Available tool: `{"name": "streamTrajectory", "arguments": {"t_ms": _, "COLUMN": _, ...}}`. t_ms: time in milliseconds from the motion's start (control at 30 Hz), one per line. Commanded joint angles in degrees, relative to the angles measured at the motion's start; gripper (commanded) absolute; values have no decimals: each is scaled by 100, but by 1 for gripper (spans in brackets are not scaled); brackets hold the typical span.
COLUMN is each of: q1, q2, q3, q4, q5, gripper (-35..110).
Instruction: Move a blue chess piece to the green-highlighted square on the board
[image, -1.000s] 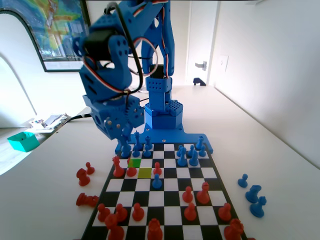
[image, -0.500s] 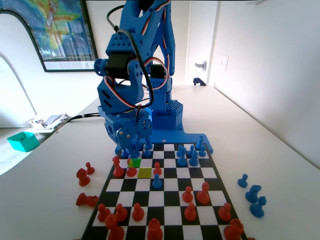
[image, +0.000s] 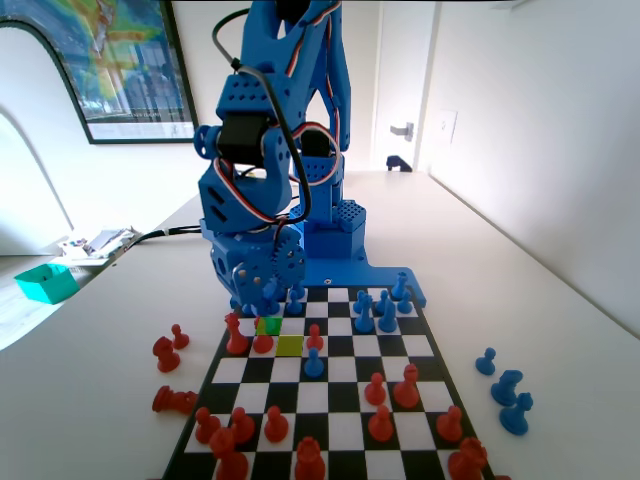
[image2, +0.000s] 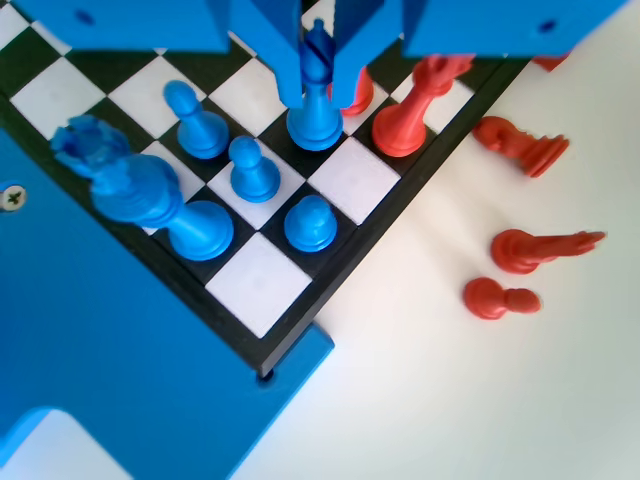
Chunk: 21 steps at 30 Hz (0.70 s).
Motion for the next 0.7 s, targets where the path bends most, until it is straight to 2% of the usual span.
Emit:
{"name": "streamTrajectory", "arguments": {"t_ms": 0, "q1": 53, "q2": 114, "q3": 44, "q4": -70, "q5": -114, "gripper": 3}}
{"name": "streamTrajectory", "arguments": {"t_ms": 267, "q1": 105, "q2": 105, "q3": 97, "q4": -141, "q5": -299, "gripper": 15}}
{"name": "streamTrajectory", "arguments": {"t_ms": 367, "q1": 123, "q2": 105, "q3": 35, "q4": -9, "q5": -387, "gripper": 15}}
{"name": "streamTrajectory", "arguments": {"t_ms": 667, "q1": 88, "q2": 264, "q3": -1266, "q4": 1608, "q5": -360, "gripper": 14}}
